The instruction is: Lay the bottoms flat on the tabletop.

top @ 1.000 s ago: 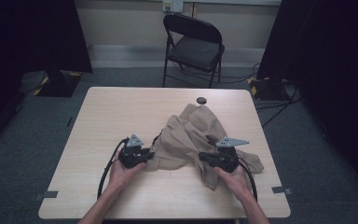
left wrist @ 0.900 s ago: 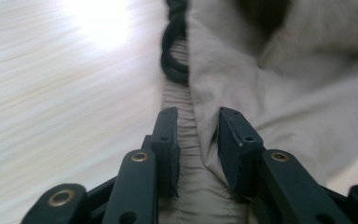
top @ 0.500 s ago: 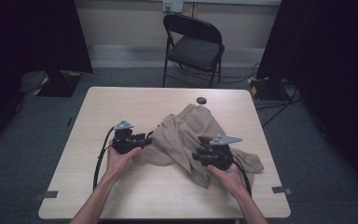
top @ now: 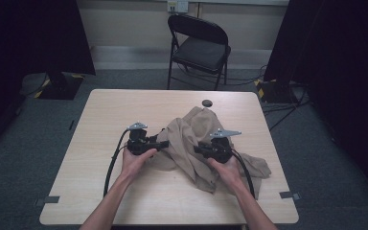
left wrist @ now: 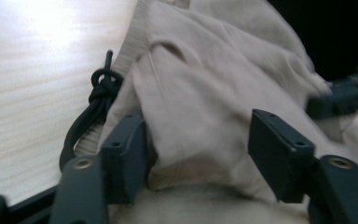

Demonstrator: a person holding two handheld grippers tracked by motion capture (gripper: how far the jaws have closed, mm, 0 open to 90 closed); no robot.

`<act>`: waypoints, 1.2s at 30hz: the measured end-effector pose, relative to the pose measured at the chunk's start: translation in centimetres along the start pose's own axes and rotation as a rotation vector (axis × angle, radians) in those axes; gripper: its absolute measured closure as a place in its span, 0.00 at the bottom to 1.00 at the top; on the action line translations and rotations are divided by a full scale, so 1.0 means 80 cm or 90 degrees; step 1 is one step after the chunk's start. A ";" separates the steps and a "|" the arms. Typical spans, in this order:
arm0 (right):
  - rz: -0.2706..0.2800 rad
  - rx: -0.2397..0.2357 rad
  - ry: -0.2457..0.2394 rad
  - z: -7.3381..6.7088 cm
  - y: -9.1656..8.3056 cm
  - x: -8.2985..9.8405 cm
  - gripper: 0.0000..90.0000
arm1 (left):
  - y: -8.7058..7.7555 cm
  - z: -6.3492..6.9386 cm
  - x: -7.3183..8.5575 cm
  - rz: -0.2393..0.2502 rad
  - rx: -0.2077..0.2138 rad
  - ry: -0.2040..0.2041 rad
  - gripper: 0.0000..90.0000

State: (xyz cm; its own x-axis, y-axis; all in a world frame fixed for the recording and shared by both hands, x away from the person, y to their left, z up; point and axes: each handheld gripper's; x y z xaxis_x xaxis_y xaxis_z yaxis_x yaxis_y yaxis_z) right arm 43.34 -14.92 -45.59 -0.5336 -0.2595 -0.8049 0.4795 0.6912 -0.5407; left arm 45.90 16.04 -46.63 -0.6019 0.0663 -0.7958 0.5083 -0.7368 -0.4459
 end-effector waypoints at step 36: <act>-0.023 0.112 0.040 0.058 -0.024 -0.011 0.45 | -0.038 0.035 0.092 -0.165 0.082 0.102 0.98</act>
State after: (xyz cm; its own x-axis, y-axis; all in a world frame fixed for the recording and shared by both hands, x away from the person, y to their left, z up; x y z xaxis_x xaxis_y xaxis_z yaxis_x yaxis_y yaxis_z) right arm 46.07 -19.15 -44.97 -0.5926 -0.2348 -0.7705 0.5713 0.5519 -0.6075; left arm 38.20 16.89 -49.95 -0.5917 0.3601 -0.7212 0.2629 -0.7595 -0.5949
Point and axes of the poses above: each handheld gripper's, and its own axes: y roughly forward along the jaws, x roughly out of its underside, z roughly to its right
